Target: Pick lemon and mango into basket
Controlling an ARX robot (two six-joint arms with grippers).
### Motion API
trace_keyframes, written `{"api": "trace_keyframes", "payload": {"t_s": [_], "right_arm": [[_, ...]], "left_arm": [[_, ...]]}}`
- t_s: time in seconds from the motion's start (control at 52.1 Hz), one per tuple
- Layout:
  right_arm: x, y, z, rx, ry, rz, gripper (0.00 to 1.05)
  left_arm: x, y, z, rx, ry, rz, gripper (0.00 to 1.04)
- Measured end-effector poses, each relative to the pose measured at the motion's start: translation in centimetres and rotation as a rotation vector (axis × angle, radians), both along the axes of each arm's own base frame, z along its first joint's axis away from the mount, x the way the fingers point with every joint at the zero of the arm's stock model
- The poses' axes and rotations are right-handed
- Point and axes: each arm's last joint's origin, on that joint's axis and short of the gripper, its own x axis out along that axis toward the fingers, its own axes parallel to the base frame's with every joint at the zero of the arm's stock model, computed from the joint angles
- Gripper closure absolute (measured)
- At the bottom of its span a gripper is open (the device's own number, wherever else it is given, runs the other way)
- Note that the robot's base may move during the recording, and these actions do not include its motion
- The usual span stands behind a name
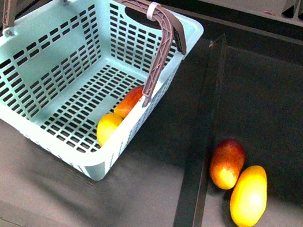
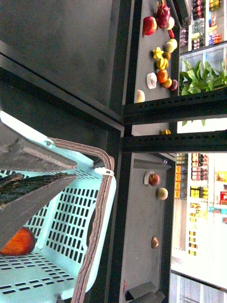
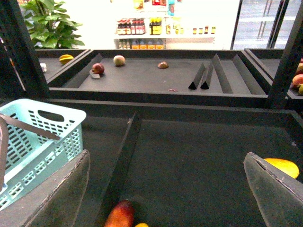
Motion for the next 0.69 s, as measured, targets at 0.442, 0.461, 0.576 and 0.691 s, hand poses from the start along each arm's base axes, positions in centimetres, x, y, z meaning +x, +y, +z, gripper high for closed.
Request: {"api": "trace_keyframes", "payload": {"t_s": [0.442,0.461,0.576,0.691], "right_arm": [[0.0,0.0,0.0,0.000,0.000,0.000,0.09],[0.0,0.0,0.0,0.000,0.000,0.000,0.09],[0.0,0.0,0.0,0.000,0.000,0.000,0.09],[0.0,0.0,0.0,0.000,0.000,0.000,0.09]], "left_arm": [[-3.6,1.4,-1.4,0.003,-0.002,0.003,1.02],[-3.7,1.4,-1.3,0.002,-0.004,0.003,1.02],[-4.4,1.4,-1.0,0.002,-0.013,0.003,1.02],[-5.1,1.4,-0.8,0.002,-0.020,0.003,1.02]]}}
